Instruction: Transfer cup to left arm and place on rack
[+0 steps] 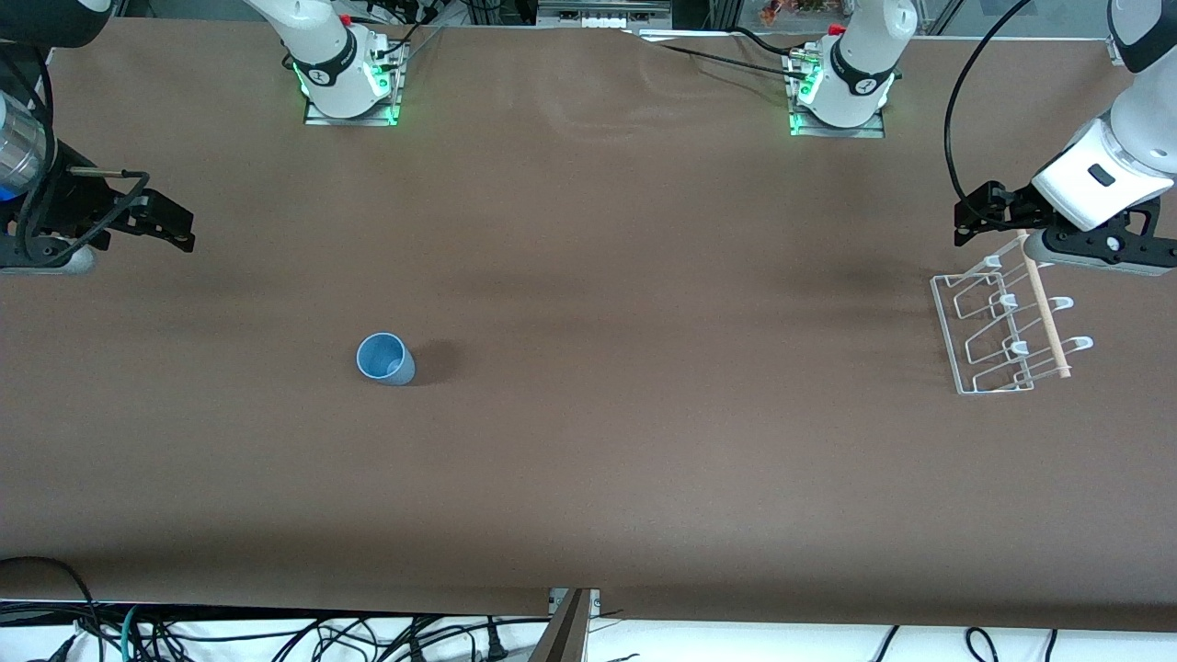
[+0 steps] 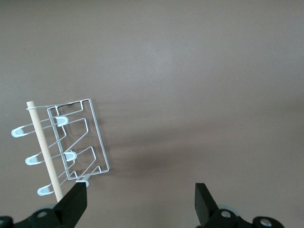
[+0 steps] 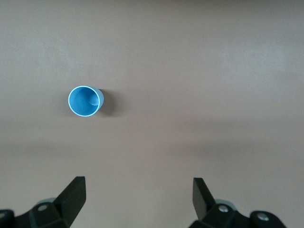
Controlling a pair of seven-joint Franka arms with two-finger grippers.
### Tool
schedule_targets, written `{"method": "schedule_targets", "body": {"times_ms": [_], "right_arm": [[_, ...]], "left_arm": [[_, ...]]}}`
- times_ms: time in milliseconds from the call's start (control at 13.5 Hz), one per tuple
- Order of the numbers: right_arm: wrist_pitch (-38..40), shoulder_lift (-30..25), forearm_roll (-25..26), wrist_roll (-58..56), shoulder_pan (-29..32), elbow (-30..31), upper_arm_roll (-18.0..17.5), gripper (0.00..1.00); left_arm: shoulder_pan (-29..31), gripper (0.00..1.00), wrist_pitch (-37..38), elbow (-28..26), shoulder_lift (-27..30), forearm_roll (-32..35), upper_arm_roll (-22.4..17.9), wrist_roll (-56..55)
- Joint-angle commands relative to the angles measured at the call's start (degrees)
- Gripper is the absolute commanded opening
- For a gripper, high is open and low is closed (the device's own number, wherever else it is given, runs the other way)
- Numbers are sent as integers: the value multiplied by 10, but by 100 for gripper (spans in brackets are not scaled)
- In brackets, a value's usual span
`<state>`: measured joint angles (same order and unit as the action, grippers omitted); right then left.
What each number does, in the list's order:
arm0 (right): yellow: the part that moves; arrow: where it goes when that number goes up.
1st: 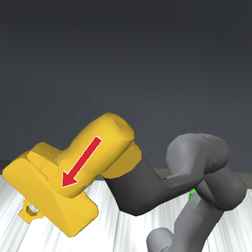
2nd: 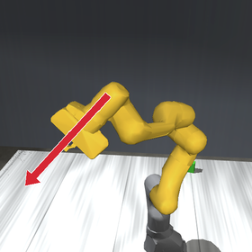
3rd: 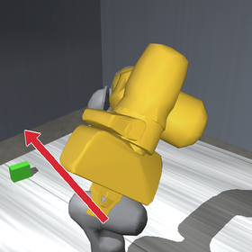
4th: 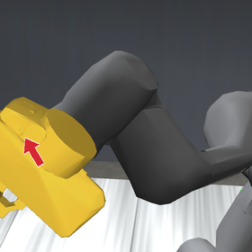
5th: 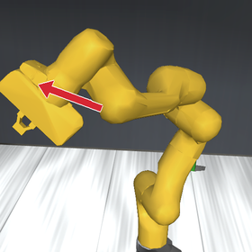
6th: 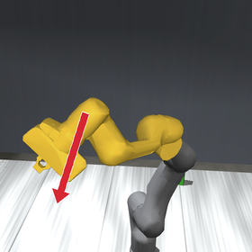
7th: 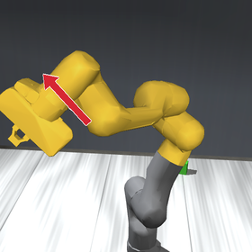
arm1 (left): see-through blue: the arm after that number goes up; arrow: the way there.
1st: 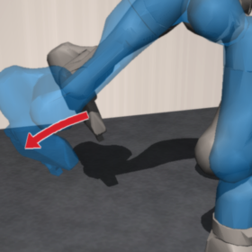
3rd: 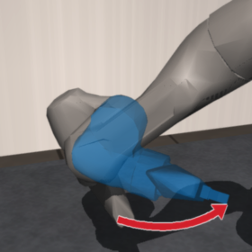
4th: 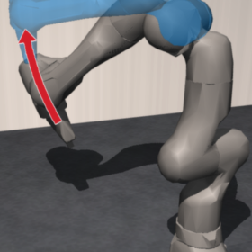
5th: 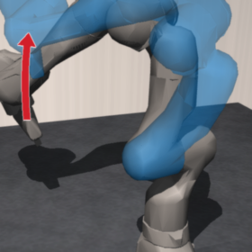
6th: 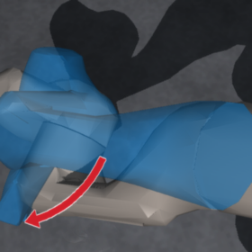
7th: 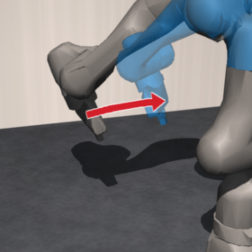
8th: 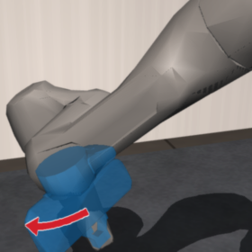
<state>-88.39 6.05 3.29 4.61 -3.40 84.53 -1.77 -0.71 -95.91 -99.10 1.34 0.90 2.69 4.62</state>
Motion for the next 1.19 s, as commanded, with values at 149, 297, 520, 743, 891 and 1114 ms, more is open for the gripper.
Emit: {"method": "schedule_targets", "body": {"times_ms": [149,297,520,743,891,1114], "right_arm": [[8,-3,0,14,-4,-3,-1,99],[10,-2,0,17,-21,1,-1,99],[11,-2,0,18,-21,-1,0,99],[11,-1,0,16,-20,-3,4,99],[9,-1,6,19,-20,1,3,99],[11,-17,1,14,-16,24,17,99]], "left_arm": [[-1,100,9,13,-5,-8,-1,-2],[-1,100,9,13,-5,-8,-1,-2],[-1,100,9,13,-5,-8,-1,-2],[-1,100,8,13,-5,-8,0,-3],[-1,100,8,13,-5,-8,-1,-3],[-2,100,8,13,-5,-8,0,-3]]}}
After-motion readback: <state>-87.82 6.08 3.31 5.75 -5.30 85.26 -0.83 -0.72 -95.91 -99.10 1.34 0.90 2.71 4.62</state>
